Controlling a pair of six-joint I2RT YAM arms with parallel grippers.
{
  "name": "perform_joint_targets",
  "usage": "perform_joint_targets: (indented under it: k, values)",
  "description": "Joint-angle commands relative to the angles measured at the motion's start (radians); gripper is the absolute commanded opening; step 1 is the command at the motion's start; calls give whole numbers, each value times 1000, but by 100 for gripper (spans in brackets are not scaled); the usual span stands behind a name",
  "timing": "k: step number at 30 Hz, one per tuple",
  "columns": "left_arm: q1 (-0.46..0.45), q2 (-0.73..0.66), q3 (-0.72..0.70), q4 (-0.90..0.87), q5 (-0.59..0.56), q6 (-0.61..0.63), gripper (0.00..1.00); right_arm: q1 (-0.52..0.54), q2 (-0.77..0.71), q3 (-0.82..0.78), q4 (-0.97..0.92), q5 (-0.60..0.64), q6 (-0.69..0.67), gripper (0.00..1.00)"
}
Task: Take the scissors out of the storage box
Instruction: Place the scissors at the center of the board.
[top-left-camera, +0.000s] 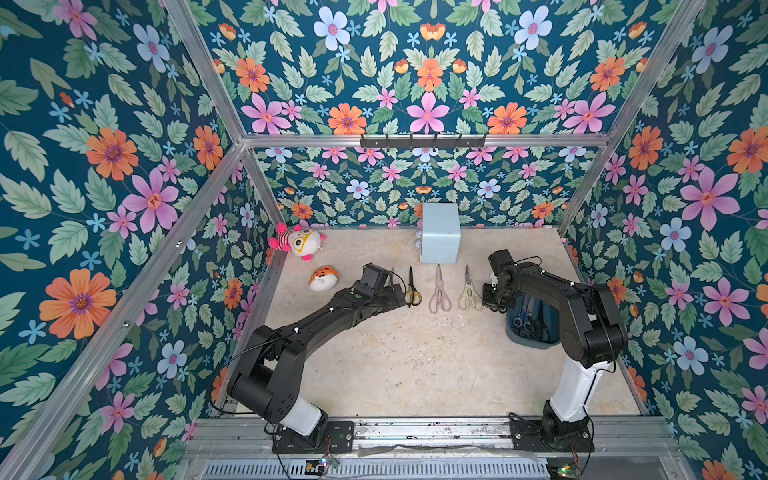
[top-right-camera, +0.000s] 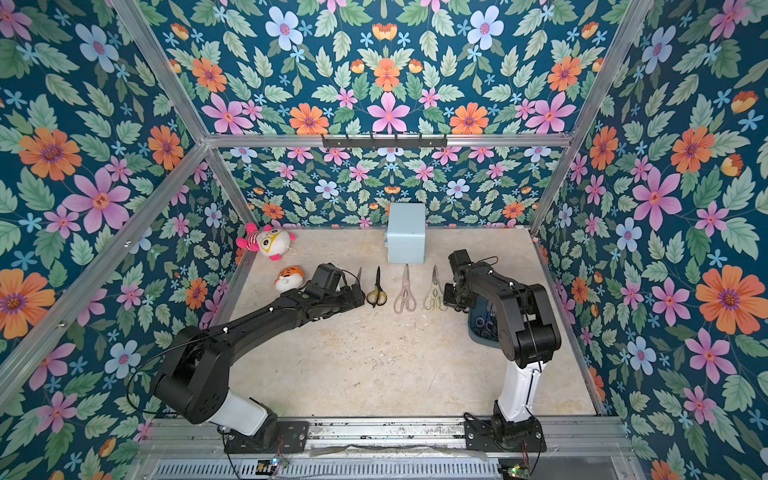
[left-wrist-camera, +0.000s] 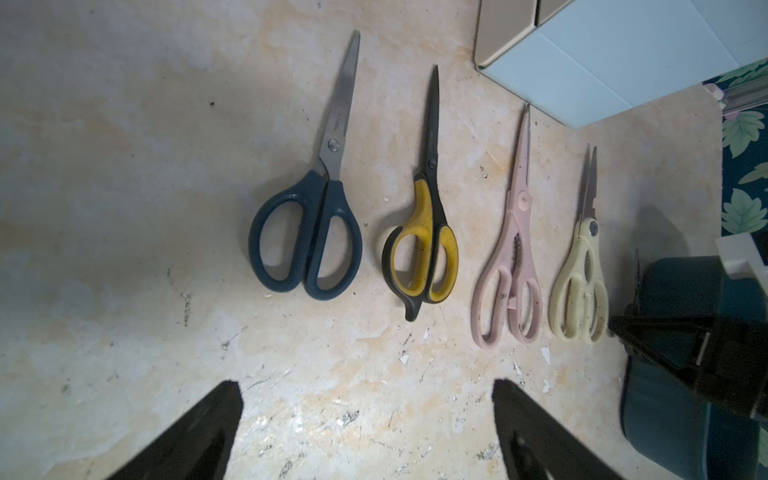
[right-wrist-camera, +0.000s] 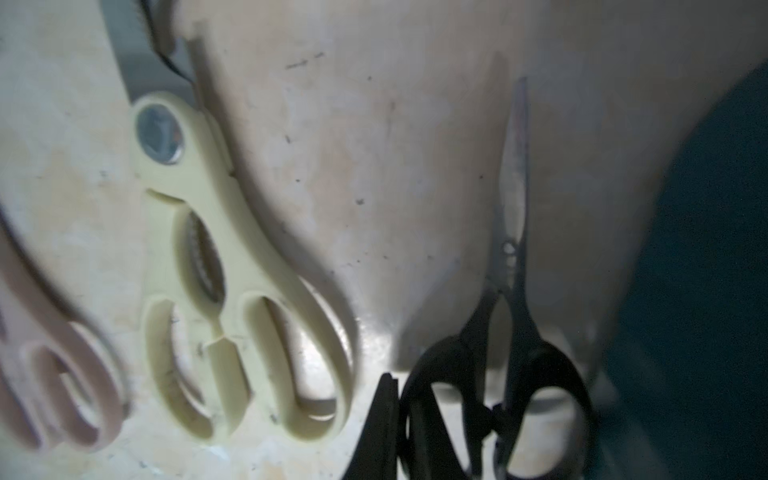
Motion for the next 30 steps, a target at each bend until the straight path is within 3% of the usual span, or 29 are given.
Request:
perform_joint_targets:
  k: [1,16,30]
  values:
    - [2,2,9,-3,-8,0,98,0,15,5,-30,90,-31,0]
    - [2,-10,-5,-4,-16,-5,98,-4,61,8,47,16,-44,0]
    - [3,-15,-12,-3,-22,-5,98,-5,79,63,39,-17,-53,25]
